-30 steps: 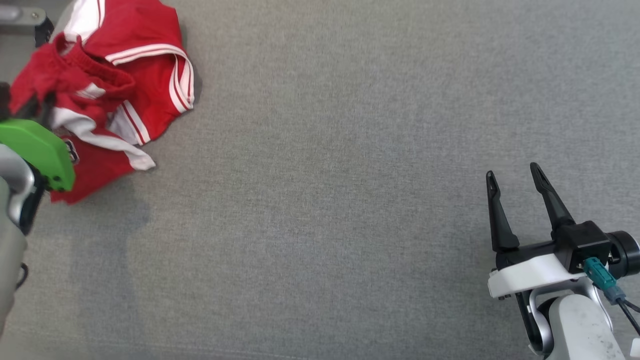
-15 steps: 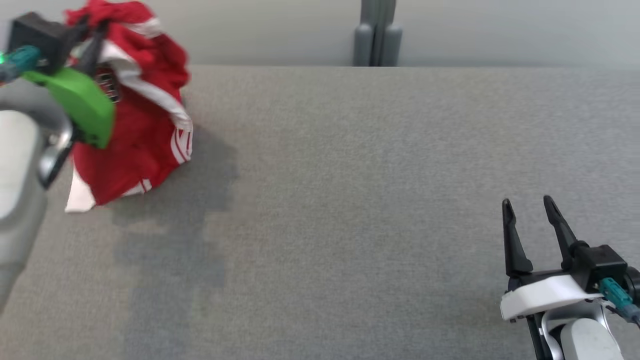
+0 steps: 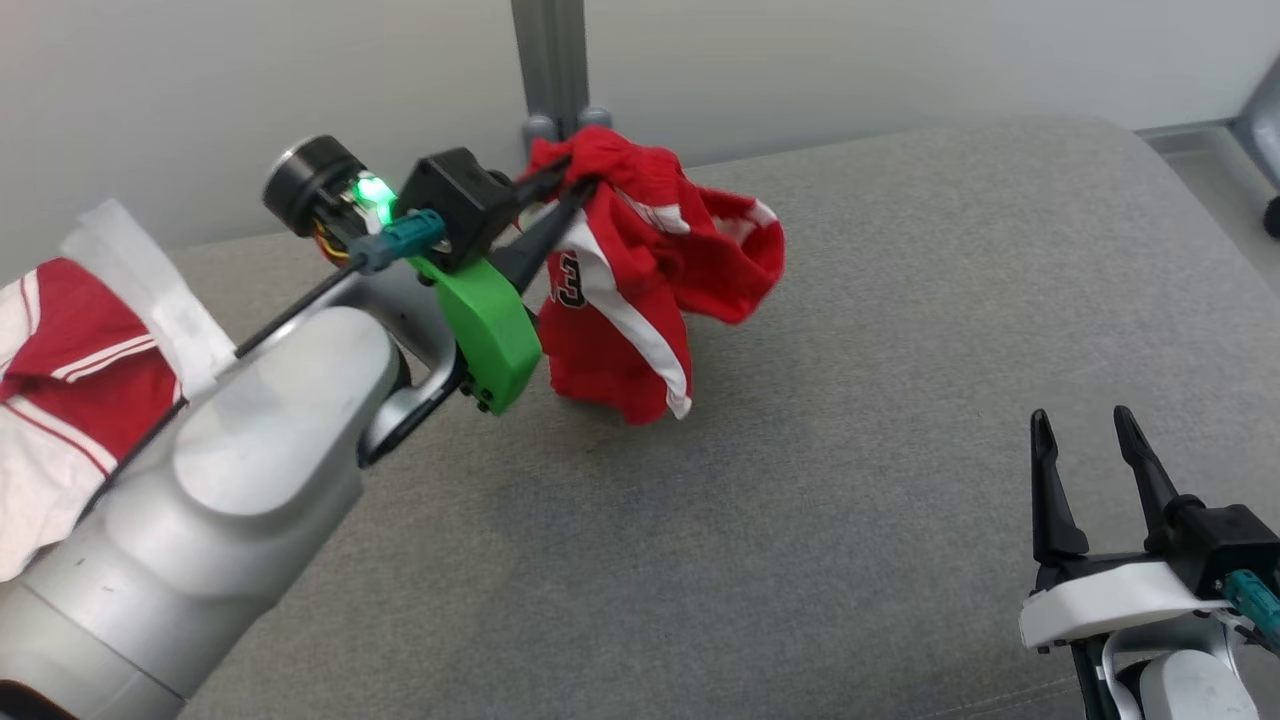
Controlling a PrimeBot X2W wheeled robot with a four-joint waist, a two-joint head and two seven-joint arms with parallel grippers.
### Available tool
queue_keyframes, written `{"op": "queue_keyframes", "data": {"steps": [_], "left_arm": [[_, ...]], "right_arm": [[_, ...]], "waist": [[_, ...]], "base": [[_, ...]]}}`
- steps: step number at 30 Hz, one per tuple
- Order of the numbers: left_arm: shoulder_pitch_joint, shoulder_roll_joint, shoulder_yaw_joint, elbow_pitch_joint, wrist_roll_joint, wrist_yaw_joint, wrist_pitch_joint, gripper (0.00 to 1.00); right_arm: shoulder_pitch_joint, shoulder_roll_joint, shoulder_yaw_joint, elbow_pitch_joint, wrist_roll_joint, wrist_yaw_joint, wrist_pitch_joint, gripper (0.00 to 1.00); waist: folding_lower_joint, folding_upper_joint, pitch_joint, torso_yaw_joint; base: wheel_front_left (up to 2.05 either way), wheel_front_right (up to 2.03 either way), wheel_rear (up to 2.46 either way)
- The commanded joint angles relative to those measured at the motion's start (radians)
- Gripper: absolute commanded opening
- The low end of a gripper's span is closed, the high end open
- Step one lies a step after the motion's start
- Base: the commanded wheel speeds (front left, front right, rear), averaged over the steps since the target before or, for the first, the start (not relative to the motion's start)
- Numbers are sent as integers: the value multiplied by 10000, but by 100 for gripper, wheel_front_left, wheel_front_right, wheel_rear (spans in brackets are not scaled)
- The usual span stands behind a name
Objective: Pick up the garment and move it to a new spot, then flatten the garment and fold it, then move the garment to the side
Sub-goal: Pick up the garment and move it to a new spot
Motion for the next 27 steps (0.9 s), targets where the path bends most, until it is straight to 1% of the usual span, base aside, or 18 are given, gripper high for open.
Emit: {"op": "queue_keyframes", "data": {"steps": [1,5,8,12,17,18,20,21,24,27], "left_arm": [[223,-203,-112,201,-220,2,-73,0],[477,-929,-298,1289,-513,12,-450,0],[722,-1453,-320,2372,-743,13,-855,0],[915,-1947,-425,3790,-767,27,-1265,0],[887,-2381,-401,5104,-879,23,-1628,0],[843,-2456,-368,5328,-900,22,-1705,8],[751,-2586,-295,5645,-927,21,-1845,76],[712,-2656,-257,5749,-940,21,-1895,100],[633,-2877,-65,5856,-958,62,-2055,100],[706,-2947,247,5715,-904,234,-2108,100]], "right_arm": [[-119,-22,75,-38,119,-13,-33,100],[-390,-17,283,-61,352,-13,-33,100],[-550,-12,496,-112,571,-13,-33,100],[-727,-16,683,-138,760,-13,-34,100],[-841,-16,712,-155,843,-13,-34,100],[-849,-13,719,-138,855,-13,-34,100],[-864,-14,709,-104,848,-13,-34,100],[-868,-14,710,-87,841,-13,-34,100],[-872,-16,681,-78,785,-14,-34,100],[-853,-19,660,-67,703,-14,-34,100]], "waist": [[1,0,438,-1056],[1,0,1119,-1553],[1,0,1597,-1867],[1,0,2035,-2145],[1,0,2315,-2219],[1,0,2332,-2199],[1,0,2328,-2107],[1,0,2305,-2053],[1,0,2182,-1811],[1,0,2000,-1541]], "base": [[0,0,0],[0,0,0],[0,0,0],[0,0,0],[0,0,0],[0,0,0],[0,0,0],[0,0,0],[0,0,0],[0,0,0]]}}
